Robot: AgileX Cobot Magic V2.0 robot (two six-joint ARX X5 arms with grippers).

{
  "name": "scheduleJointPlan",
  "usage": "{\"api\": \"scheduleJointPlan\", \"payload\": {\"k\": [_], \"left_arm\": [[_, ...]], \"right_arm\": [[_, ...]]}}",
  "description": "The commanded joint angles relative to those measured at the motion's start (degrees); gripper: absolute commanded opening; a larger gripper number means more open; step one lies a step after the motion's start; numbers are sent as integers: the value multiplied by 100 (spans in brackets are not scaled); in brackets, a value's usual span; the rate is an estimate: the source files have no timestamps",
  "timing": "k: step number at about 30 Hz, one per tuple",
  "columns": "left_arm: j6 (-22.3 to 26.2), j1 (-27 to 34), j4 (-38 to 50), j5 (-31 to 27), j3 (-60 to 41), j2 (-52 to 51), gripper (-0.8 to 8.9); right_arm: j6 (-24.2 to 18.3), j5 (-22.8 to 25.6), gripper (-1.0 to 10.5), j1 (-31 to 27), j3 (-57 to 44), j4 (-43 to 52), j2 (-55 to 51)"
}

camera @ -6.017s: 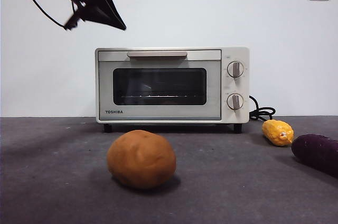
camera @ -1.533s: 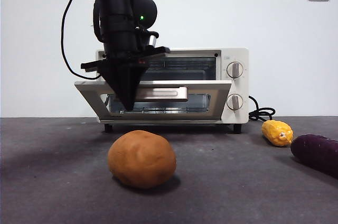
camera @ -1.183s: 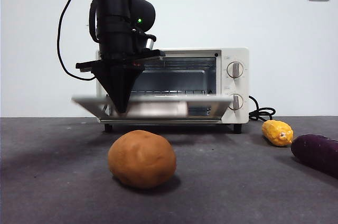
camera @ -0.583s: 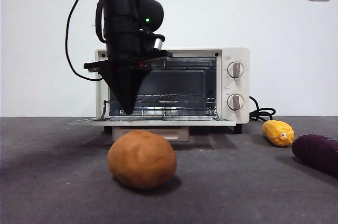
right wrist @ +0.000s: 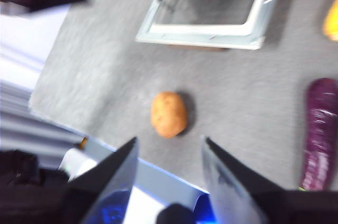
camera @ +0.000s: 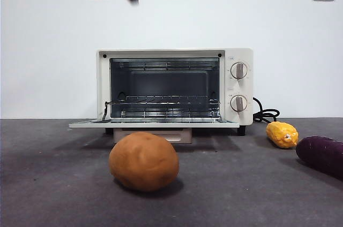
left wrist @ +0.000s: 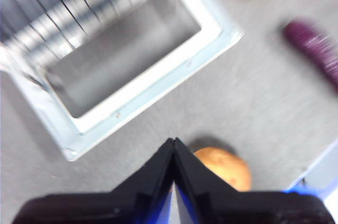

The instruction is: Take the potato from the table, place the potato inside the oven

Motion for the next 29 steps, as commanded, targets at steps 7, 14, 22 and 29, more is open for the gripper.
{"api": "scheduleJointPlan", "payload": {"k": [7,14,22,29], "left_arm": [[-116,11,-11,-39,-7,-2103,-6],[-264,11,-26,-291,-28,-3132,-6],[-514,11,-26,-321,-1215,-4229,-6],[-728,11,-26,-623,-2791,-5278,-6]], "right_arm": [[684,1344,315,2505,26,1290,1373],[678,2369,599,3877,57,2424,2883],[466,3110,599,4356,439,2570,3982],[208,3272,599,4459,761,2461,4760]]}}
